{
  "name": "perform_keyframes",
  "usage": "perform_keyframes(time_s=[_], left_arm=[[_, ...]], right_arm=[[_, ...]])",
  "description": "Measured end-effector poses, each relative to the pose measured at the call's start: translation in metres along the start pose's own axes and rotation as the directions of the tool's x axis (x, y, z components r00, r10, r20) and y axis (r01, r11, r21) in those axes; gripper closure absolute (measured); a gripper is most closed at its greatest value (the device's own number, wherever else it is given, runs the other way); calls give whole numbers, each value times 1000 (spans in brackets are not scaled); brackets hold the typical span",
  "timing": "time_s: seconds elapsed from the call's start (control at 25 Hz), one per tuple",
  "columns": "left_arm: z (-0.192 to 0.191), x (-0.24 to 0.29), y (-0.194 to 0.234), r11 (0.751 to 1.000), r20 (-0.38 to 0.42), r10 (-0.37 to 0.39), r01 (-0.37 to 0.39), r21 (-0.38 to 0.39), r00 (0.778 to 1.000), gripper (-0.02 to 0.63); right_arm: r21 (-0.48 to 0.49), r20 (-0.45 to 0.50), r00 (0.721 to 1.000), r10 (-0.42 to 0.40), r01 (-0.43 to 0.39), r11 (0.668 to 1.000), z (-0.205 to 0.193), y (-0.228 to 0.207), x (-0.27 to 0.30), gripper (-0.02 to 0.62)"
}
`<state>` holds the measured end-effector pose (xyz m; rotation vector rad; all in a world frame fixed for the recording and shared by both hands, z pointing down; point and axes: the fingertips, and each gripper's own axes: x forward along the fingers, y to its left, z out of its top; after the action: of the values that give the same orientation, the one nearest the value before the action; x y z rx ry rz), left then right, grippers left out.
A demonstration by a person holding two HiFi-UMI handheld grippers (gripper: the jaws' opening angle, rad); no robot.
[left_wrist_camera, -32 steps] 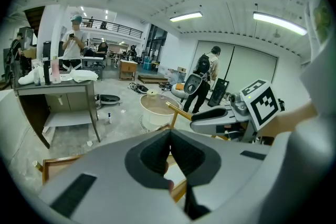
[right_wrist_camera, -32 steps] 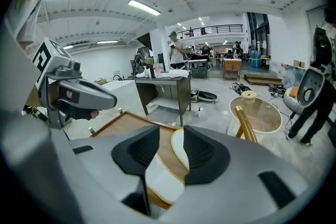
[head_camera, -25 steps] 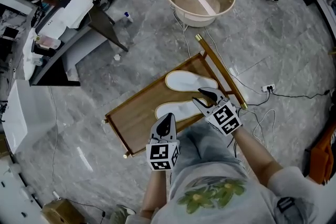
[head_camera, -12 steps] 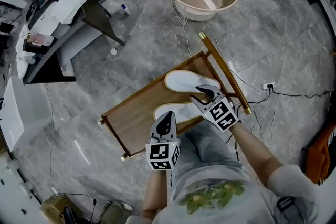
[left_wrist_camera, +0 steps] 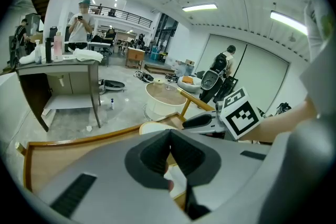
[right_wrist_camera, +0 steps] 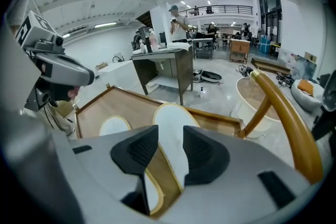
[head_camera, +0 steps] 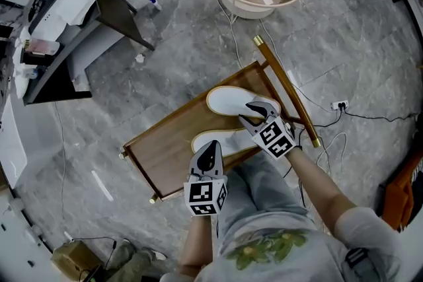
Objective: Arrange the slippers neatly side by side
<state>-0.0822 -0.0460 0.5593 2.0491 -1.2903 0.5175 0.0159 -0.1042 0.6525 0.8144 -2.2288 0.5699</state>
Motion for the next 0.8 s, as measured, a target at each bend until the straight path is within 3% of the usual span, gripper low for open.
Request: perform_keyframes(time_s=[0.64,0.72,0.8], left_arm=[[-10,10,5,1000,-12,6,-6,-4,1000,591],[-11,9,6,1000,-13,7,-7,-5,1000,591],[-11,9,6,1000,-13,8,-8,-6,1000,591]], right_arm=[[-91,-131,991,-30,18,996,-29,-7,38,456],[-95,-145,988,-46,32,995,-33,-8,40,482],[-91,-157,985,-68,54,994,-37,-11,41,548]])
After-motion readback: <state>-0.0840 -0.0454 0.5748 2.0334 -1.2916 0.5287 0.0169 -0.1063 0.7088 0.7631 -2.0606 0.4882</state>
